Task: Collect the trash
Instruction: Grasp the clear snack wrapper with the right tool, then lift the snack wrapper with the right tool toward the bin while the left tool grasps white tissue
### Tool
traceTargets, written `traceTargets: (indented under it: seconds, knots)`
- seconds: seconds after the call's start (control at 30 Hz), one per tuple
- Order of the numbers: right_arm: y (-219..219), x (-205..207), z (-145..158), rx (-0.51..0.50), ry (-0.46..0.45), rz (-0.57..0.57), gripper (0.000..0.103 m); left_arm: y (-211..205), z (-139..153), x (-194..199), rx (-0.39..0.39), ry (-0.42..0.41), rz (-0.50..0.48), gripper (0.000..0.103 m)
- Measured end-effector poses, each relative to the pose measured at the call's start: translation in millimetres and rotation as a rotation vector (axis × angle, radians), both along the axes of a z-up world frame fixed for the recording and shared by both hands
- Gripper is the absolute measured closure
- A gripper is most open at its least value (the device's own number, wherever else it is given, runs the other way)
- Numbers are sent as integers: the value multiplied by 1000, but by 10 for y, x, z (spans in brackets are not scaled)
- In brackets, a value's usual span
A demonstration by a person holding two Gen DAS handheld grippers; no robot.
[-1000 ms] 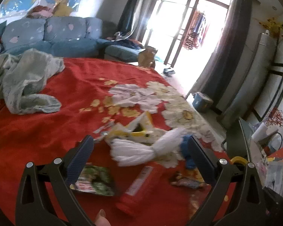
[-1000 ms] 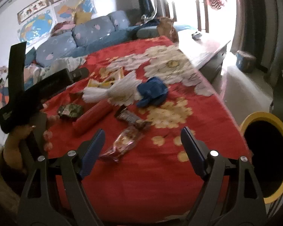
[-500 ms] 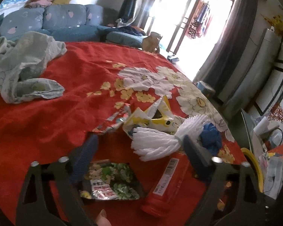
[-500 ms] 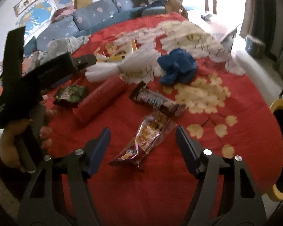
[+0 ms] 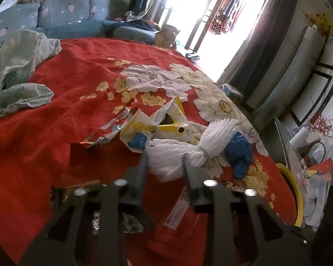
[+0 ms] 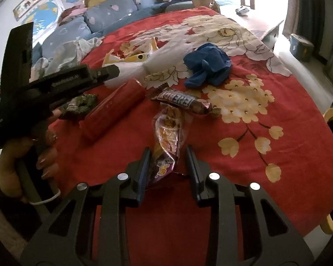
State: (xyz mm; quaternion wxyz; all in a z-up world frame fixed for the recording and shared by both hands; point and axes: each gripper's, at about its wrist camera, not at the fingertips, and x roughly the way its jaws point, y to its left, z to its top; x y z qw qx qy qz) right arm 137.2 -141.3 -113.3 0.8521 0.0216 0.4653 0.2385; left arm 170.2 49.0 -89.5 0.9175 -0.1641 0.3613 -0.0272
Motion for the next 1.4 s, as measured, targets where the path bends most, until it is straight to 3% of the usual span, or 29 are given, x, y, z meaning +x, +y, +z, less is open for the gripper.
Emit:
traceTargets:
  seconds: [0.07,0.2,0.77,1.4]
  knots:
    - [-4,-13,12,4,-2,6,78,1,7,-4,1,-2,-1,88]
    - [3,-35,41,9,-8,22,78,-2,68,-41,-3,-24,-5,93]
    - [-50,-156,429,40,-125,54,79,-35,548,-292,-29,-146,-31,96]
    - [-692,30,791,72,-224,-119,78,-428,809,-393,-12,-196,-135,96]
